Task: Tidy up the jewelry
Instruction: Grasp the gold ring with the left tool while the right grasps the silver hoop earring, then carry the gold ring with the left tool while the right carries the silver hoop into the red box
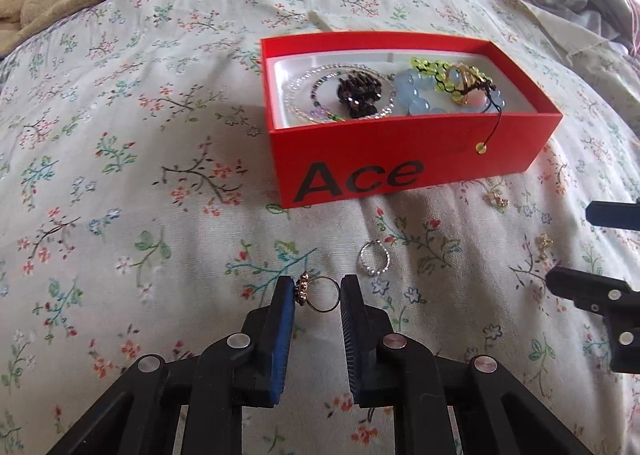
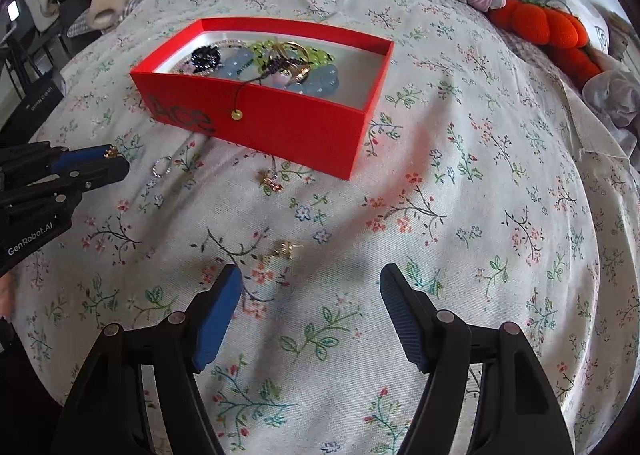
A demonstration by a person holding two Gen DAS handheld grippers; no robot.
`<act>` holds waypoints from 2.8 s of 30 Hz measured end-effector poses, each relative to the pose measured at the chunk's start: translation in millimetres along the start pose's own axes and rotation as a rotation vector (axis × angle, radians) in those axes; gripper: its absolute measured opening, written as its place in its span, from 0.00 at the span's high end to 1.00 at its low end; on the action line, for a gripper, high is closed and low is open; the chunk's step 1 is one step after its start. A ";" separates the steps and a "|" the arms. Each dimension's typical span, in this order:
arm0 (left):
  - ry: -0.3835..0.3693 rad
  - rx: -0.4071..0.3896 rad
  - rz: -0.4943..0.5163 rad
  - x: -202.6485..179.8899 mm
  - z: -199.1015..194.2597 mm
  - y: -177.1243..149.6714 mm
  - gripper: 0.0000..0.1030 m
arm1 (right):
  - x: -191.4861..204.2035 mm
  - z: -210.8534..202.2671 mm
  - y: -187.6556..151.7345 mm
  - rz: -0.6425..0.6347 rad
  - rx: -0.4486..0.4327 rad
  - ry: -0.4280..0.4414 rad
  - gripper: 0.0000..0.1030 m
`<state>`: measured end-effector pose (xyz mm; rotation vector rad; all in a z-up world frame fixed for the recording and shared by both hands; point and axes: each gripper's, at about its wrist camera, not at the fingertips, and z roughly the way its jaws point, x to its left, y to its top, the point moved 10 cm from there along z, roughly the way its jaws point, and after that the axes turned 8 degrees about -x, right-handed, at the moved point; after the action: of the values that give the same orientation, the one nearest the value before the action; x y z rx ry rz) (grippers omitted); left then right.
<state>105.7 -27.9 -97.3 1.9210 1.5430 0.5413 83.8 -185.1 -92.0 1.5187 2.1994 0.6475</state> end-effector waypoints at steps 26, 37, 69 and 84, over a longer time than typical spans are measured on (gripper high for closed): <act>-0.012 0.113 -0.180 34.3 -38.1 -34.4 0.83 | 106.3 55.2 42.6 0.017 -0.087 0.205 0.69; 0.001 0.113 -0.192 41.4 -39.6 -36.3 0.83 | 102.8 55.2 45.0 0.002 -0.103 0.148 0.82; -0.038 -0.008 -0.230 24.3 -36.6 14.9 0.83 | 46.1 -20.5 59.0 0.181 -0.166 0.189 0.98; -0.058 -0.149 -0.133 -3.0 -14.6 74.5 0.83 | -15.0 -37.4 77.9 0.272 -0.216 0.144 0.98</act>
<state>149.2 -38.0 -35.8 1.6943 1.5365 0.5231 127.3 -181.0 -15.9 1.7151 1.9593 1.0738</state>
